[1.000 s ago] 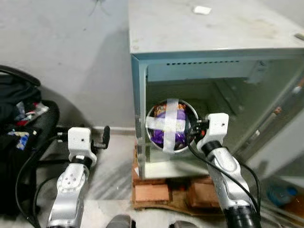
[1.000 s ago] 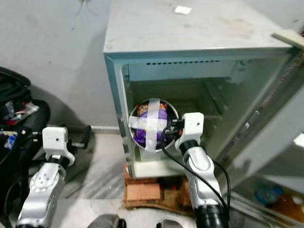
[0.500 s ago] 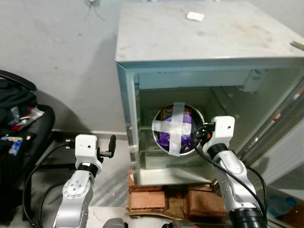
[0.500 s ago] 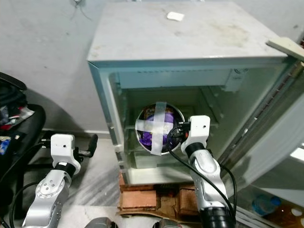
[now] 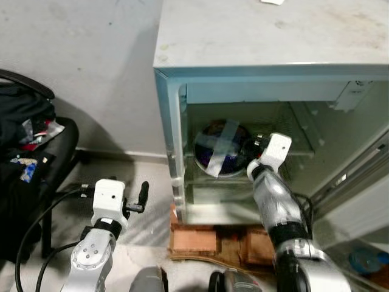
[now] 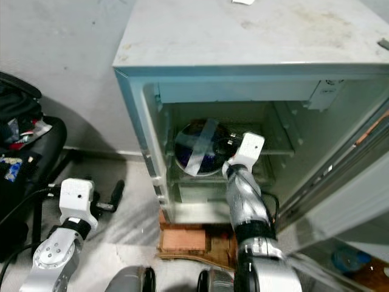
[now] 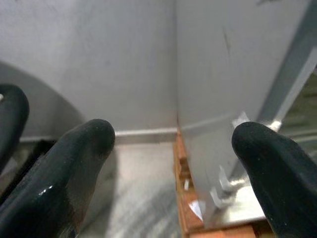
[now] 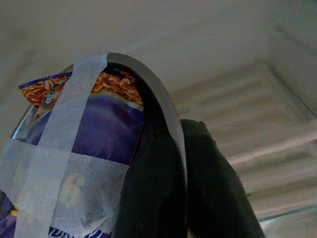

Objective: Restocking fridge

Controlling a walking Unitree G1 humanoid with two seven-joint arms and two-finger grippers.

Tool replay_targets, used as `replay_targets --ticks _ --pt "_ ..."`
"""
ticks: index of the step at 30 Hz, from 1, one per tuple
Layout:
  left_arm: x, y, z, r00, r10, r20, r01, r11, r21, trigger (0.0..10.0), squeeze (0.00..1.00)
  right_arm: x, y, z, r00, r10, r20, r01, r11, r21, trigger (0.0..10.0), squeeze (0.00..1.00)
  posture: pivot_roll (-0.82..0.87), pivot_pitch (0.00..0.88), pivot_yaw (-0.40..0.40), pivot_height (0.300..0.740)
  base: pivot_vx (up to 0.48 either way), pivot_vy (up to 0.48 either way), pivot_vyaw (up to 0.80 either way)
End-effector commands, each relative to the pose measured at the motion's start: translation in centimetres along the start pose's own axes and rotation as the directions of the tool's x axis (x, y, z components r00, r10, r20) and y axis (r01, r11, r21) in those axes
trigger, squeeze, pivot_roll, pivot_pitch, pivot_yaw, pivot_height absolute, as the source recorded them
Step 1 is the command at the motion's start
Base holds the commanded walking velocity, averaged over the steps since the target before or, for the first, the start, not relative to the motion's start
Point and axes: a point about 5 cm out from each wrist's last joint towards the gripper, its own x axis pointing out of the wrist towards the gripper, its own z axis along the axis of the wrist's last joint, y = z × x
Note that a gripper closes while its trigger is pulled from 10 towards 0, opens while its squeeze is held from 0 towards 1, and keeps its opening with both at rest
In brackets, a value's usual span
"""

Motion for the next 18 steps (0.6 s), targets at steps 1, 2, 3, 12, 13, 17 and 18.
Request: replay_targets --ticks 1,2,3,12,13,17,18 --pt "-0.5 -0.1 0.1 1.0 0.003 -0.017 -0.003 1.0 -0.003 10.0 0.0 0.2 -0.2 0.1 0.999 -0.036 0.01 0.035 0.999 0.036 10.0 0.0 0.24 0.236 -0.016 0.74 0.0 0.0 0.0" --pt "-0.8 -0.2 0.2 1.0 0.003 -0.017 -0.003 1.0 -0.005 10.0 0.0 0.6 0.2 0.3 0.999 -0.041 0.005 0.041 0.998 0.044 10.0 0.0 0.25 0.245 -0.02 0.74 0.0 0.0 0.0" --pt "-0.9 -0.3 0.3 1.0 0.004 -0.018 -0.004 1.0 -0.006 10.0 0.0 0.7 0.3 0.3 0.999 -0.046 0.004 0.046 0.998 0.048 10.0 0.0 0.25 0.25 -0.021 0.74 0.0 0.0 0.0" --pt "-3.5 -1.2 1.4 1.0 -0.006 -0.029 0.004 0.998 -0.06 10.0 0.0 1.8 1.9 0.6 0.988 -0.145 -0.061 0.156 0.954 0.256 10.0 0.0 0.3 0.338 -0.056 0.74 0.0 0.0 0.0" --pt "-3.7 -1.2 1.4 0.999 0.001 -0.038 -0.004 0.998 -0.069 10.0 0.0 1.9 2.4 0.8 0.987 -0.144 -0.067 0.157 0.948 0.278 10.0 0.0 0.3 0.343 -0.06 0.74 0.0 0.0 0.0" --pt "-4.4 -1.4 1.6 0.998 0.011 -0.056 -0.016 0.995 -0.096 10.0 0.0 2.3 4.7 1.5 0.989 -0.126 -0.082 0.148 0.916 0.373 10.0 0.0 0.31 0.369 -0.079 0.74 0.0 0.0 0.0" --pt "-4.4 -1.4 1.6 0.998 0.012 -0.059 -0.018 0.995 -0.097 10.0 0.0 2.4 5.0 1.7 0.989 -0.123 -0.085 0.147 0.91 0.387 10.0 0.0 0.31 0.374 -0.084 0.74 0.0 0.0 0.0"
